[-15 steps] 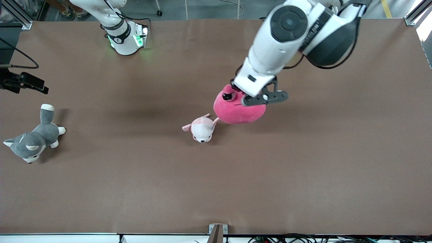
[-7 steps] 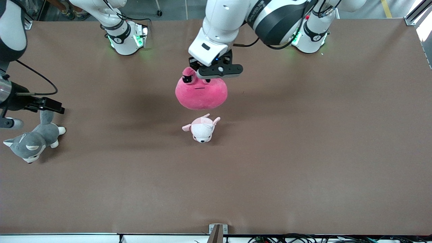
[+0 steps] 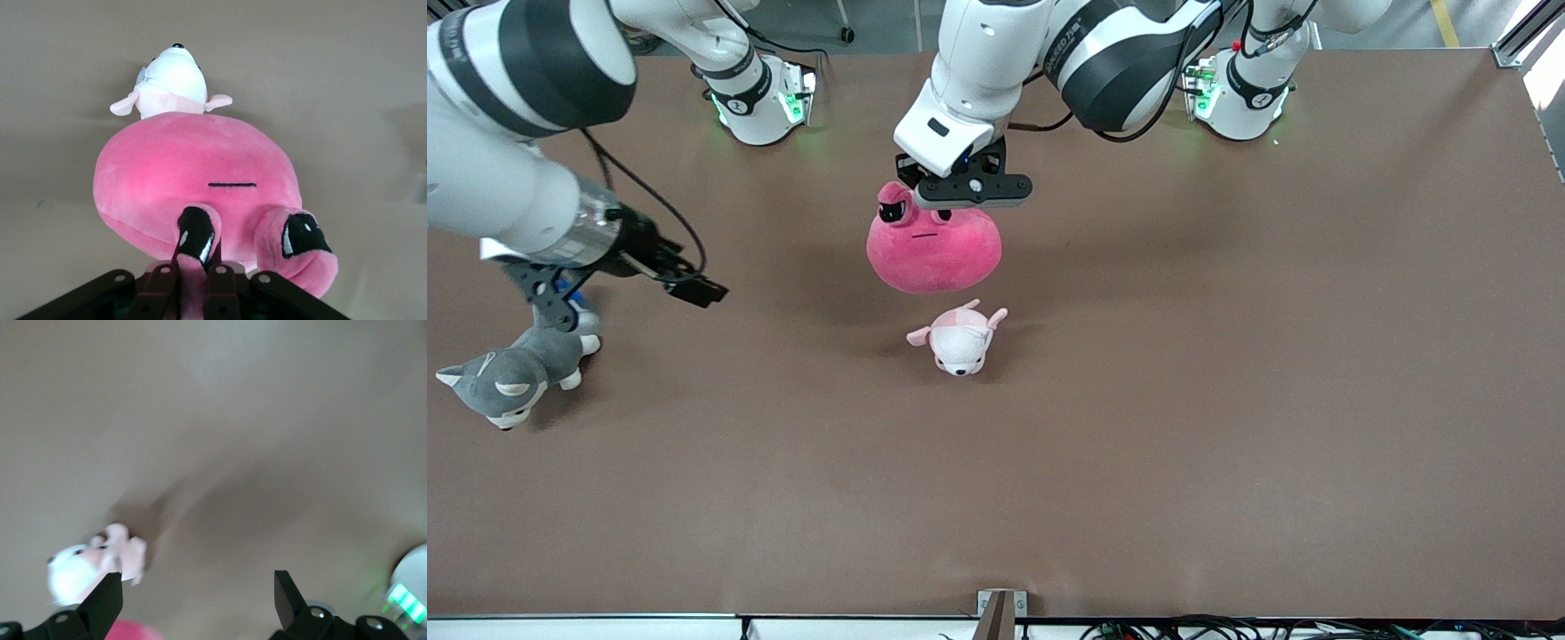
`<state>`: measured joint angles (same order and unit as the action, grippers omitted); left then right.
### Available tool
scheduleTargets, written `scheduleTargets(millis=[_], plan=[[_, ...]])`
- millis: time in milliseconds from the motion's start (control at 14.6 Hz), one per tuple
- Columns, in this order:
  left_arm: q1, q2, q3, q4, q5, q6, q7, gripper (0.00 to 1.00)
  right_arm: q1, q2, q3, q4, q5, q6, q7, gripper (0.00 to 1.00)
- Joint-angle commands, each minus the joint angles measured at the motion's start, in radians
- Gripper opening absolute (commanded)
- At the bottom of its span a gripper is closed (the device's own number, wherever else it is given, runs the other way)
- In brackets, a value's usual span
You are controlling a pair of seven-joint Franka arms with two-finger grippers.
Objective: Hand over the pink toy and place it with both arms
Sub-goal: 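Reach the right gripper to the pink plush and grasp it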
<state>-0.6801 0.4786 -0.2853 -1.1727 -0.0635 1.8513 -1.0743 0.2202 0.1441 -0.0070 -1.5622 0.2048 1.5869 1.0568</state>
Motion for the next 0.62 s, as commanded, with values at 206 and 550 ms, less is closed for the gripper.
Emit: scheduleTargets(millis=[206,550], plan=[[-0.013,0.012,0.009,0.036,-0.007,-0.001,-0.029,0.0,0.152,-0.02,-0.008,-0.01,0.05,0.031,0.423,1.0],[-0.012,0.012,0.009,0.036,-0.007,-0.001,-0.029,0.0,0.269,-0.017,-0.008,-0.024,0.05,0.13,0.606,1.0]])
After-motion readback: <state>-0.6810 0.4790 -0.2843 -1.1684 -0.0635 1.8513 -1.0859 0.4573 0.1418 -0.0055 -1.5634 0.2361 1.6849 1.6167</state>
